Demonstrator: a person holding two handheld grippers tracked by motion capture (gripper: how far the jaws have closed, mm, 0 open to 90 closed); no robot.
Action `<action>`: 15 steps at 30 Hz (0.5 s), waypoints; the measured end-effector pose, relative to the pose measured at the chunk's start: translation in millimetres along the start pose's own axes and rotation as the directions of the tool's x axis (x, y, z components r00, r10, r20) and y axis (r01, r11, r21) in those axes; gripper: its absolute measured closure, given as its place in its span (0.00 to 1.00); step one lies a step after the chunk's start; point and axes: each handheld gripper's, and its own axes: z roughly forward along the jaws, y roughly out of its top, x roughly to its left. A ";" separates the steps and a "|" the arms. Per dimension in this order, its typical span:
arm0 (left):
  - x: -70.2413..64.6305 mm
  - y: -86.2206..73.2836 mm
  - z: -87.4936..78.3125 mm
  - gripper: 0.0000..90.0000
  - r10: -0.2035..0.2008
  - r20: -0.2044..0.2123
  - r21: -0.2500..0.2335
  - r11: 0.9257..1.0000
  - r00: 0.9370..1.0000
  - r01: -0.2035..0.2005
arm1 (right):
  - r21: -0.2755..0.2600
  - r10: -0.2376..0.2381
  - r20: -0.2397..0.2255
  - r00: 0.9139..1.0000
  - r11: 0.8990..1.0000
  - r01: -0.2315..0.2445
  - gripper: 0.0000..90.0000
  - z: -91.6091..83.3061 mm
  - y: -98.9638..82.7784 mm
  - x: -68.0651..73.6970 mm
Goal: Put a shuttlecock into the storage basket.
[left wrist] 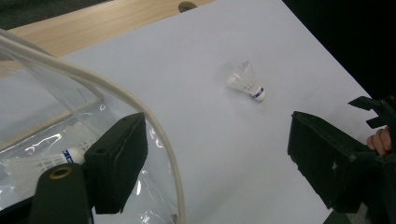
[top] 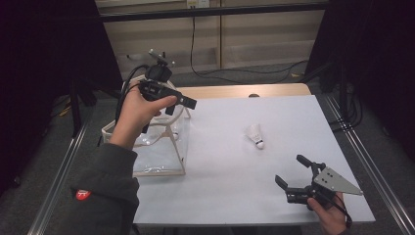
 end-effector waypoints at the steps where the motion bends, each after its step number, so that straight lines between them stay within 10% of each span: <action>1: -1.1 0.3 0.7 0.22 0.006 0.002 0.003 1.000 1.000 -0.006 | 0.000 -0.001 0.000 1.000 1.000 0.001 0.03 0.0 0.0 0.0; 15: -15.4 1.8 17.0 0.21 0.025 0.034 0.002 1.000 0.999 -0.025 | 0.001 0.001 -0.001 1.000 1.000 -0.001 0.03 0.1 0.0 0.2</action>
